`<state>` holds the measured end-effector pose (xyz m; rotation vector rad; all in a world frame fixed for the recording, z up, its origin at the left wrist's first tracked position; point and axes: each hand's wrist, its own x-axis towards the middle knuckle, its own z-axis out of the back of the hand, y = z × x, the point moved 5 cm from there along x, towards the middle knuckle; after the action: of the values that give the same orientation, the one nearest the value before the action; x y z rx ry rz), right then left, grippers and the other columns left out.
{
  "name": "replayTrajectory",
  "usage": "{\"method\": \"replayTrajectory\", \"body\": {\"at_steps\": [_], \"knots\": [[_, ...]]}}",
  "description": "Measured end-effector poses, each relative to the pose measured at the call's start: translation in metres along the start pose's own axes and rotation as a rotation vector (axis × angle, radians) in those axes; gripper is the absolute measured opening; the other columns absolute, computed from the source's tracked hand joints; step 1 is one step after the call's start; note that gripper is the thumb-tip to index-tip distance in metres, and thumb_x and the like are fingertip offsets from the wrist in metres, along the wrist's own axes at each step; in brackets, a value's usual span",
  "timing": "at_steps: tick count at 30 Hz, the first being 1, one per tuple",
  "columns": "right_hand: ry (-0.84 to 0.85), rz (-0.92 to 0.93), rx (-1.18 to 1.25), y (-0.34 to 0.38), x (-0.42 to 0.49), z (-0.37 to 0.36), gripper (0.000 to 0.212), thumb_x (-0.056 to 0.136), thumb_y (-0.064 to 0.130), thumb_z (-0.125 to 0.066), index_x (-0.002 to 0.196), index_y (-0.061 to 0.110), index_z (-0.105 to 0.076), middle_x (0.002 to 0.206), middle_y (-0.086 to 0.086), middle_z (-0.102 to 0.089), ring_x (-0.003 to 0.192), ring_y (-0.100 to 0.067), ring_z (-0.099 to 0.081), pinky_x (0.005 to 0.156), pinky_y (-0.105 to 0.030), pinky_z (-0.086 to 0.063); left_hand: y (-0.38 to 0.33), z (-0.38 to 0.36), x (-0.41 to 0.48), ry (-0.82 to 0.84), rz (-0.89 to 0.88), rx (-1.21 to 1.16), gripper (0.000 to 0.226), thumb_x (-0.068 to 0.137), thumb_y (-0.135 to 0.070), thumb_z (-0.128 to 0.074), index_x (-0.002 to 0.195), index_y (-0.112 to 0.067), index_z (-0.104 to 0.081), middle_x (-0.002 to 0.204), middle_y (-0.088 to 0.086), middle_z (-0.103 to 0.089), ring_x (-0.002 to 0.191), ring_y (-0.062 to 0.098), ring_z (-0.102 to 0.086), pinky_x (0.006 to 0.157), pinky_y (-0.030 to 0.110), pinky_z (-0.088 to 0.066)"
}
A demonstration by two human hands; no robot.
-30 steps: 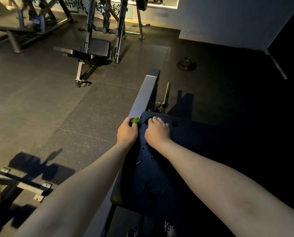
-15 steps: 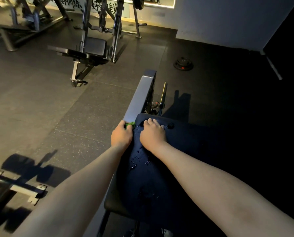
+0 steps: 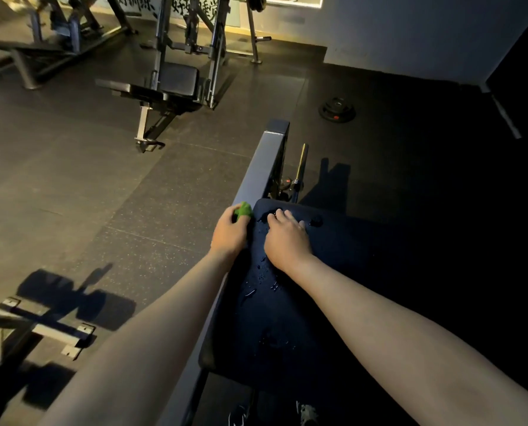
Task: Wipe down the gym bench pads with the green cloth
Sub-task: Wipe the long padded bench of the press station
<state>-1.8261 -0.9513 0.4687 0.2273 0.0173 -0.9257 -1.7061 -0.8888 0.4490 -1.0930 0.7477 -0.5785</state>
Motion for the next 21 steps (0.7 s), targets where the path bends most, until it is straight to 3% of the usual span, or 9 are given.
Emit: {"method": "replayTrajectory", "body": {"at_steps": [2, 6, 9, 15, 21], "knots": [[0.032, -0.037, 0.013, 0.002, 0.000, 0.001, 0.048, 0.094, 0.020, -0.045, 0.139, 0.008, -0.042, 0.150, -0.010, -0.036, 0.143, -0.029, -0.024, 0.112, -0.054, -0.025, -0.010, -0.018, 0.010, 0.051, -0.026, 0.091, 0.030, 0.097, -0.033, -0.057, 0.125, -0.023, -0.062, 0.113, -0.003, -0.065, 0.102, 0.019, -0.061, 0.089, 0.034, -0.047], [0.057, -0.047, 0.035, 0.001, 0.003, -0.003, 0.049, 0.098, 0.019, -0.039, 0.146, 0.009, -0.035, 0.159, -0.010, -0.025, 0.148, -0.027, -0.015, 0.116, -0.054, -0.020, -0.012, -0.017, 0.007, 0.000, -0.083, 0.324, 0.012, 0.098, -0.029, -0.050, 0.103, -0.020, -0.056, 0.096, 0.000, -0.064, 0.090, 0.026, -0.058, 0.075, 0.035, -0.042], [0.051, -0.001, 0.003, -0.002, -0.006, 0.002, 0.048, 0.100, 0.019, -0.037, 0.148, 0.012, -0.033, 0.160, -0.008, -0.024, 0.149, -0.026, -0.016, 0.117, -0.050, -0.019, -0.006, -0.006, -0.001, -0.006, -0.124, 0.434, 0.004, 0.097, -0.022, -0.049, 0.098, -0.019, -0.052, 0.101, 0.009, -0.066, 0.085, 0.030, -0.057, 0.071, 0.036, -0.041], [-0.053, 0.007, -0.032, 0.007, -0.046, 0.009, 0.044, 0.098, 0.022, -0.043, 0.141, 0.019, -0.048, 0.145, -0.002, -0.045, 0.134, -0.024, -0.037, 0.107, -0.039, -0.035, 0.012, 0.019, -0.045, -0.058, -0.101, 0.406, 0.016, 0.099, -0.025, -0.046, 0.092, -0.012, -0.051, 0.090, 0.008, -0.064, 0.083, 0.032, -0.055, 0.069, 0.037, -0.037], [-0.023, -0.024, 0.096, 0.012, -0.057, 0.012, 0.044, 0.098, 0.018, -0.043, 0.141, 0.020, -0.051, 0.145, 0.000, -0.047, 0.134, -0.023, -0.037, 0.100, -0.038, -0.041, 0.045, 0.048, -0.095, -0.101, 0.027, 0.277, 0.024, 0.095, -0.036, -0.048, 0.082, -0.017, -0.055, 0.079, -0.001, -0.065, 0.080, 0.025, -0.059, 0.067, 0.036, -0.041]]}}
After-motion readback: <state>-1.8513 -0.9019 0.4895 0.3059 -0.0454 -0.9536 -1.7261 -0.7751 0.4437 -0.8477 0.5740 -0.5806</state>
